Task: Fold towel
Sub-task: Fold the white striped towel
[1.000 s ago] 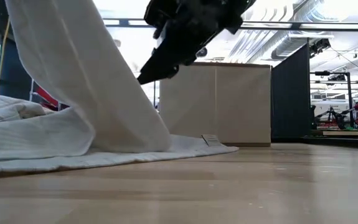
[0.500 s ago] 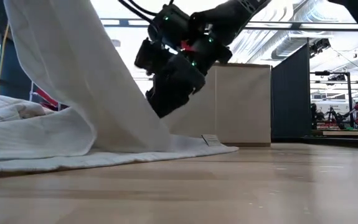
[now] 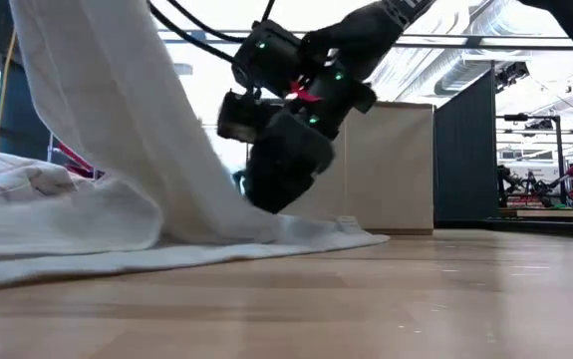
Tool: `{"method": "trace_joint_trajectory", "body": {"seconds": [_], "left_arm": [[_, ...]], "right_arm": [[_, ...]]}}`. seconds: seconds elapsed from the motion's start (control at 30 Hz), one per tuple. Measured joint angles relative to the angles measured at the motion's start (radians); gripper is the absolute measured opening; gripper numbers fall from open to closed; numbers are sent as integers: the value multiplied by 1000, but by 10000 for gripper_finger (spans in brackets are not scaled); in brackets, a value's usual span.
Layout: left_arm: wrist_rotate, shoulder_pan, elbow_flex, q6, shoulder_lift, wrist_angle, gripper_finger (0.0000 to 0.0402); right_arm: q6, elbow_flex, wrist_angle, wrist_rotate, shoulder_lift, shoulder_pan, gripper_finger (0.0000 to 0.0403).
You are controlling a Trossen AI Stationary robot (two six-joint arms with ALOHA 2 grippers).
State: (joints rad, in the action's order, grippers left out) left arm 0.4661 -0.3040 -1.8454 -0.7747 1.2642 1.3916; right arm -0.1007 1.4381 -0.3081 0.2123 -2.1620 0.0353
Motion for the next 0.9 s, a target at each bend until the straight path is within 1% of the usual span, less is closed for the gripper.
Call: {"method": "trace_joint_trajectory", "body": {"seconds": [0.07,0.23,0.3,0.4,0.47,0.53,0.57,0.63,0.7,0.8,0.9], "left_arm": [[-17,0,0,22,1,0,7],[-31,-1,0,61,-1,3,7],[-50,-1,0,78,0,2,7],[-132,-1,0,113,-1,5,7],[-224,-1,2,144,-1,4,7],[-311,-1,33,168,-2,-7,7],[-339,-1,59,180,-2,-6,7],[-363,0,126,199,-1,-9,7],[-358,0,216,217,0,-35,7],[-268,4,386,249,-2,-181,7],[-181,23,563,262,-2,-368,7]], "right_arm": [[-12,-4,-64,-41,55,0,4],[-46,-1,-192,-114,263,-3,2],[-56,-1,-260,-164,340,-1,2],[-55,-1,-361,-281,453,19,2],[-39,-1,-445,-366,509,33,2],[-6,-10,-522,-419,545,52,2],[17,-30,-540,-426,560,63,2],[68,-93,-551,-412,595,81,2],[123,-176,-539,-370,631,99,2],[232,-327,-493,-346,680,123,2],[325,-472,-353,-319,733,142,2]]}}
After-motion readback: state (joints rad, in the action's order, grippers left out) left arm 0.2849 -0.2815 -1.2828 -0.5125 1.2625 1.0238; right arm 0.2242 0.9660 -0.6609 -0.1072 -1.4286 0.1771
